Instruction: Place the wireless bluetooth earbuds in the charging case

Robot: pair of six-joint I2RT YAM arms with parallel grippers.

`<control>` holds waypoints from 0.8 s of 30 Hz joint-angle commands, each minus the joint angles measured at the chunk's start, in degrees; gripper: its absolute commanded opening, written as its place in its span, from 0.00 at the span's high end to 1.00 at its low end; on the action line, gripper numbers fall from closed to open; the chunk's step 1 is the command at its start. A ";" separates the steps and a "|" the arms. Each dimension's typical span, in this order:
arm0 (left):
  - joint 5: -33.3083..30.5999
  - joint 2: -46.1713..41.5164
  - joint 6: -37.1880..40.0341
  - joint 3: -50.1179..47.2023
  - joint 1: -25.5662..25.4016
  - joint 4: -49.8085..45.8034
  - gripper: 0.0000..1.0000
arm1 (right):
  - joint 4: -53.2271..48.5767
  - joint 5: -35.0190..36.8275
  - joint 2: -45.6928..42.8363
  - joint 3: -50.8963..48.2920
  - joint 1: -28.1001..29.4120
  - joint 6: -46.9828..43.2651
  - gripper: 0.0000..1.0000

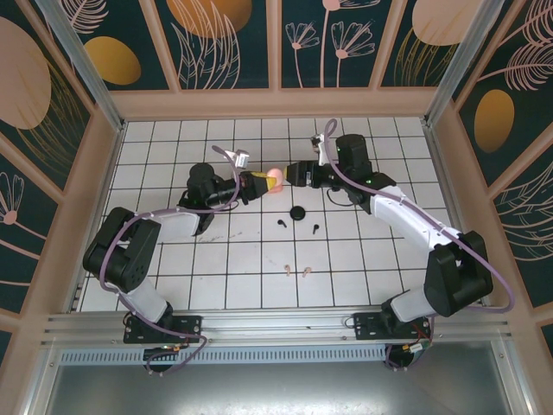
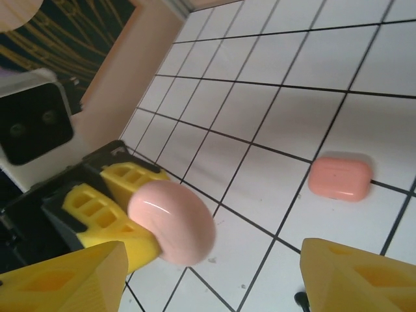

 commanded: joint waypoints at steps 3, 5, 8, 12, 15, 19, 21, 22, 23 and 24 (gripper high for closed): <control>5.34 -1.78 4.30 3.05 0.34 -7.31 1.00 | 3.08 -6.23 -0.07 0.14 0.00 -4.28 0.31; 5.49 -1.96 4.52 3.59 0.34 -8.11 1.00 | 3.65 -7.26 0.62 0.04 0.11 -3.98 0.33; 5.61 -1.89 4.35 4.08 0.34 -8.14 1.00 | 4.10 -7.66 1.45 -0.04 0.27 -3.82 0.35; 5.95 -1.48 3.92 4.96 0.30 -8.05 1.00 | 4.22 -8.16 2.66 -0.30 0.47 -3.82 0.39; 6.64 -1.26 3.62 5.58 0.34 -7.85 1.00 | 4.24 -7.90 3.69 -0.33 0.53 -3.91 0.42; 7.64 -1.42 3.32 5.89 0.36 -7.40 1.00 | 4.50 -6.29 5.40 -0.03 0.24 -3.66 0.46; 7.78 -1.78 3.27 5.69 0.34 -7.34 1.00 | 4.71 -5.05 6.36 0.02 -0.32 -3.19 0.49; 8.04 -2.02 3.29 5.64 0.34 -7.20 1.00 | 4.72 -4.38 6.80 0.02 -0.70 -2.93 0.51; 8.15 -2.33 3.28 5.44 0.34 -7.05 1.00 | 5.10 -4.00 7.29 -0.19 -1.36 -2.50 0.53; 8.29 -2.55 3.20 5.21 0.34 -6.85 1.00 | 5.60 -3.82 7.52 -0.56 -1.96 -2.11 0.54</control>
